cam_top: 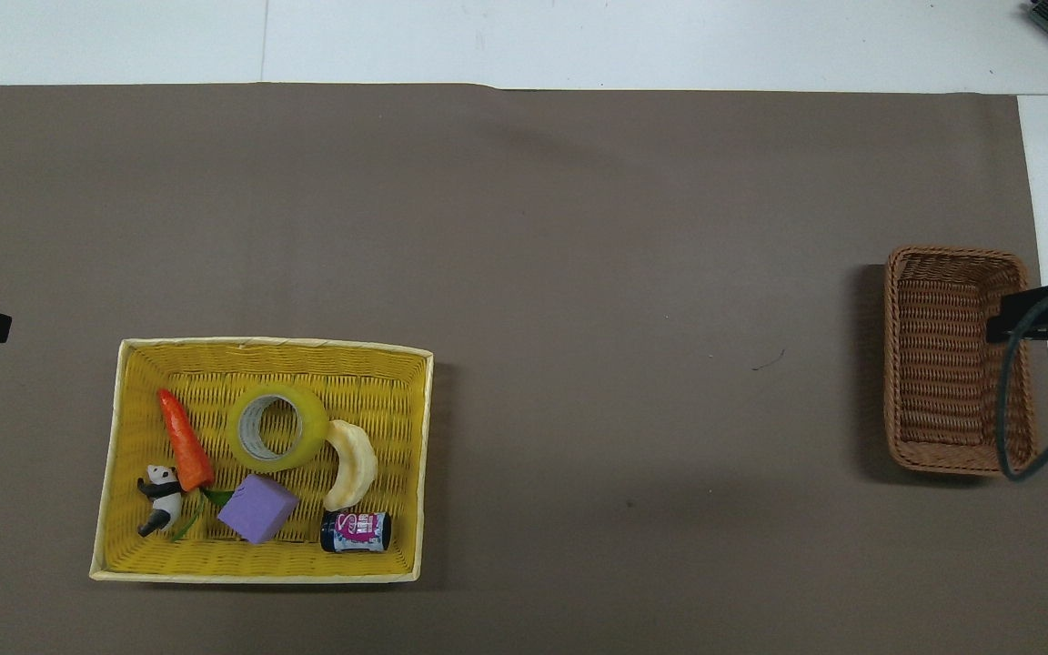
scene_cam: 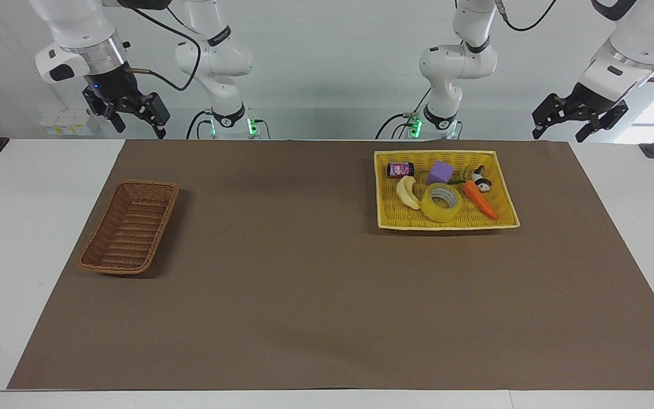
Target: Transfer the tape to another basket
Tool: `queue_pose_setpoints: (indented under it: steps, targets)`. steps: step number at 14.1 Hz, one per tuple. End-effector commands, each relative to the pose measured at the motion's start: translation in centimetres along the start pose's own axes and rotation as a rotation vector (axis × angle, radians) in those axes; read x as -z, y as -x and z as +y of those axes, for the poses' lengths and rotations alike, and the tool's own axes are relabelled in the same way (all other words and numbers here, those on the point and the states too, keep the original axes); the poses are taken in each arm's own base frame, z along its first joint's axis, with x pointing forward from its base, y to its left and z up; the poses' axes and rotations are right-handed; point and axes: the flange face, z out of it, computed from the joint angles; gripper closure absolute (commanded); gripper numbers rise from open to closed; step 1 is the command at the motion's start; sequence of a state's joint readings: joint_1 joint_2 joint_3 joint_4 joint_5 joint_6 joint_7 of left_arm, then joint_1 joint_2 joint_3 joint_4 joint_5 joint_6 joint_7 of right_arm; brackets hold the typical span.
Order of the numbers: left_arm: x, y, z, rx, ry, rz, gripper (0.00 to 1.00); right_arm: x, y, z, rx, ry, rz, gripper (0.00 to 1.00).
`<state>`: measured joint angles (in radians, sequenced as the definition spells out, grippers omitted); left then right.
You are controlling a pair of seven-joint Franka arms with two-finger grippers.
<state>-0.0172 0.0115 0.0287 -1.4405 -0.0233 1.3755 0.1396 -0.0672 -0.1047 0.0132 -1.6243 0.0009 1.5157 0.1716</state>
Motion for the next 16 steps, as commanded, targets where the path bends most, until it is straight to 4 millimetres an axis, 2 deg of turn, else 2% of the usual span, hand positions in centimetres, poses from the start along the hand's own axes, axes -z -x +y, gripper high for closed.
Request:
queue_pose_setpoints:
  steps: [1, 12, 16]
  targets:
    - [0.2, 0.8, -0.3, -0.003, -0.005, -0.005, 0.0, 0.1, 0.2, -0.1, 0.024, -0.02, 0.007, 0.0]
    - [0.2, 0.6, 0.9, -0.018, -0.005, -0.001, 0.0, 0.1, 0.2, -0.3, 0.029, -0.021, 0.007, 0.0]
    - [0.2, 0.7, 0.2, -0.011, -0.004, -0.005, 0.0, 0.1, 0.2, -0.4, 0.03, -0.021, 0.007, 0.0]
